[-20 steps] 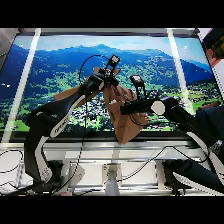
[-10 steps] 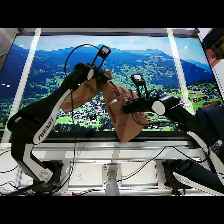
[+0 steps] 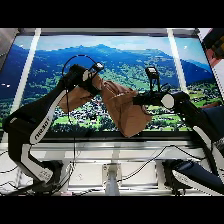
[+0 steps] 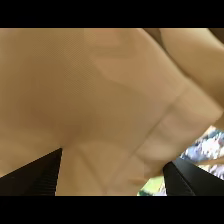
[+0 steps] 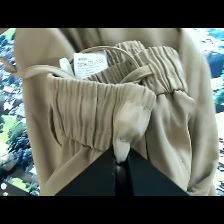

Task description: Fold the clothes and pants, and hang the long-sleeved shirts on hangers.

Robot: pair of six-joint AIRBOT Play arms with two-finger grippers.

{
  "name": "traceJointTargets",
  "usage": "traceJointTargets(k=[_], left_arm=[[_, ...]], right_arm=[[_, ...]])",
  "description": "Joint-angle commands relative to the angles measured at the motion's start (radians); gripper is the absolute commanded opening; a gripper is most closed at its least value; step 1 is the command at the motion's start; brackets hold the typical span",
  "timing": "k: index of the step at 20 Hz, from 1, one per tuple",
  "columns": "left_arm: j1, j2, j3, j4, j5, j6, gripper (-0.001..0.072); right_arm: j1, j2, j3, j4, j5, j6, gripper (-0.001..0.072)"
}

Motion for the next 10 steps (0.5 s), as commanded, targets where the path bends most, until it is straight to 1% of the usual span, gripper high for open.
traceJointTargets(k=[1,3,5,7,10], left_arm=[[0.003,0.002,-0.004,0.000,0.058,-0.095,0.0696],[0.003,0.002,-0.004,-0.011,0.052,-0.091,0.0689],[0.000,0.002,-0.004,-0.044,0.035,-0.053,0.0689],[-0.009,0.002,-0.004,-0.115,0.034,-0.007,0.0690],[-0.040,0.002,-0.004,-0.132,0.034,0.000,0.0690]], right_arm=[[-0.019,0.000,0.000,-0.001,-0.003,0.000,0.0036],[-0.019,0.000,0.000,-0.001,-0.003,0.000,0.0037],[-0.019,0.000,0.000,-0.001,-0.005,0.000,0.0037],[-0.019,0.000,0.000,-0.002,-0.009,0.000,0.0037],[-0.019,0.000,0.000,-0.001,-0.028,0.000,0.0036]])
